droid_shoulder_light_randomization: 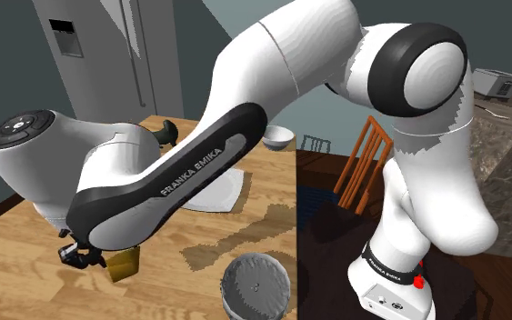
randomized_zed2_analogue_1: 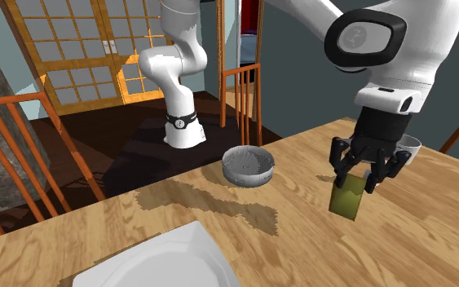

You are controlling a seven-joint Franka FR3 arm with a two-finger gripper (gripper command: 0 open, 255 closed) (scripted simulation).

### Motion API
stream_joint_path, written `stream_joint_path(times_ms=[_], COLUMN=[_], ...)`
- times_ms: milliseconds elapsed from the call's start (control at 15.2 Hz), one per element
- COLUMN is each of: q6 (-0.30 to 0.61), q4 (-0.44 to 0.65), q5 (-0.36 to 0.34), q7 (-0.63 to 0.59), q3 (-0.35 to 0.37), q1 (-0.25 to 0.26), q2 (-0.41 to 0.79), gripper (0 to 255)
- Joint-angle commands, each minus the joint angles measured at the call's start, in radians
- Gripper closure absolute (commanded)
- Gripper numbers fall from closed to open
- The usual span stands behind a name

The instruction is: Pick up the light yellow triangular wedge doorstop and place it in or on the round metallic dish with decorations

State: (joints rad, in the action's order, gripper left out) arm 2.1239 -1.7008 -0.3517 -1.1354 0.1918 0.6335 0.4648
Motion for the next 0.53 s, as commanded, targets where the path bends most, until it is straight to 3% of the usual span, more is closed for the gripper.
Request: stream_joint_path(times_ms=[0, 462], q6=[0.026, 0.13], q4=[-0.089, -0.449], q5=[0.004, 0.036], q7=[-0.008, -0.038], q3=[0.005, 0.028], q1=[-0.007, -0.021], q2=[-0.062, -0.321], gripper=[255, 255])
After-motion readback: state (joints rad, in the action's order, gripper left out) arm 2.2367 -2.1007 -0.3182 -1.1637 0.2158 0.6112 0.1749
